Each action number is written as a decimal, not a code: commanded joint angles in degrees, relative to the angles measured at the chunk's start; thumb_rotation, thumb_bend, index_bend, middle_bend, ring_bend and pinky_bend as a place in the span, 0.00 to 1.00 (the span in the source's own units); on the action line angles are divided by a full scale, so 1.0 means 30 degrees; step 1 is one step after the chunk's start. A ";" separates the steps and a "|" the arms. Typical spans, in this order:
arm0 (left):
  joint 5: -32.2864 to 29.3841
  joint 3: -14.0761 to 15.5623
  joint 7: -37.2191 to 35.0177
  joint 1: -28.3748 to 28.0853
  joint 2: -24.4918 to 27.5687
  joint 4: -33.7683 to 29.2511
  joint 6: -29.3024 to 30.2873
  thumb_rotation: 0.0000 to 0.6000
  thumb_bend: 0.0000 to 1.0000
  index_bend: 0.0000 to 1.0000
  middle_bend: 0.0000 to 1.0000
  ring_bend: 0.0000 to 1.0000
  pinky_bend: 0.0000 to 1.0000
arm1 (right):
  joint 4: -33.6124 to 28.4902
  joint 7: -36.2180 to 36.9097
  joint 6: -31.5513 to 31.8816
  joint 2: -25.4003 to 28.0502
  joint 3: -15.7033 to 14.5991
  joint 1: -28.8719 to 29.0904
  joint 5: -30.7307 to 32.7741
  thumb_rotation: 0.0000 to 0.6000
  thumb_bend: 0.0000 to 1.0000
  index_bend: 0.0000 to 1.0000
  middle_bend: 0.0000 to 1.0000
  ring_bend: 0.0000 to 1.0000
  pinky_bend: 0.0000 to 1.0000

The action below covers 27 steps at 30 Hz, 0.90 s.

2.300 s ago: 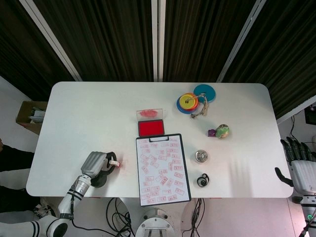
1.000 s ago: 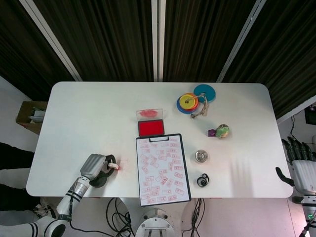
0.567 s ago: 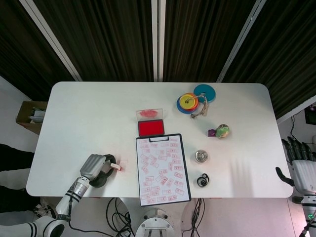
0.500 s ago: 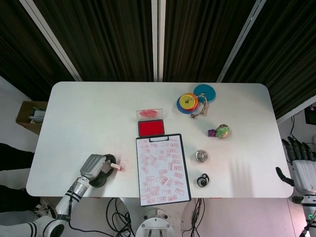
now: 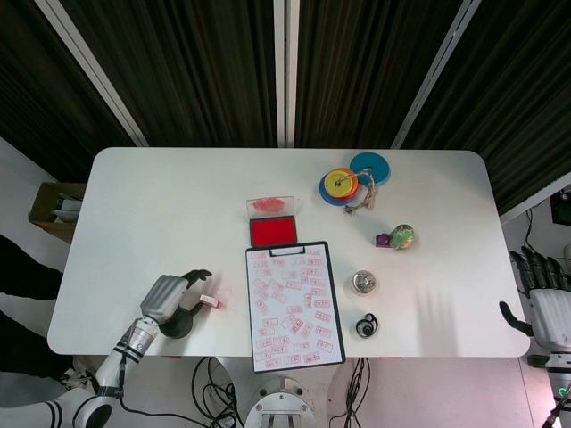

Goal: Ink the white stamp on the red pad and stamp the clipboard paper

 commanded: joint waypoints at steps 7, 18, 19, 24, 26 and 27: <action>0.1028 -0.2567 0.1868 0.0660 0.1769 -0.0536 0.5294 1.00 0.24 0.16 0.13 0.17 0.25 | 0.0075 0.0176 0.0236 0.0002 0.0048 -0.0057 -0.0105 1.00 0.23 0.00 0.00 0.00 0.00; 0.1043 -0.2460 0.5170 0.4150 0.5365 -0.1556 1.0386 0.49 0.24 0.14 0.07 0.06 0.16 | 0.0827 0.0737 0.1431 -0.0483 0.0199 -0.0201 -0.0873 1.00 0.23 0.00 0.00 0.00 0.00; 0.0939 -0.2169 0.5144 0.4502 0.5785 -0.1895 1.0375 0.47 0.24 0.13 0.07 0.06 0.16 | 0.0813 0.0702 0.1432 -0.0477 0.0187 -0.0200 -0.0894 1.00 0.23 0.00 0.00 0.00 0.00; 0.1029 -0.0281 0.4359 0.5649 0.7708 -0.3300 0.9244 0.47 0.22 0.13 0.07 0.06 0.16 | 0.0449 0.0397 0.1124 -0.0378 0.0159 -0.0077 -0.0842 1.00 0.23 0.00 0.00 0.00 0.00; 0.1031 0.0112 0.3971 0.5802 0.8072 -0.3419 0.8788 0.46 0.19 0.13 0.07 0.06 0.16 | 0.0299 0.0265 0.1037 -0.0369 0.0153 -0.0016 -0.0863 1.00 0.23 0.00 0.00 0.00 0.00; 0.1007 0.0215 0.3793 0.5854 0.8240 -0.3461 0.8601 0.45 0.19 0.13 0.07 0.06 0.16 | 0.0215 0.0188 0.0989 -0.0370 0.0144 0.0009 -0.0867 1.00 0.23 0.00 0.00 0.00 0.00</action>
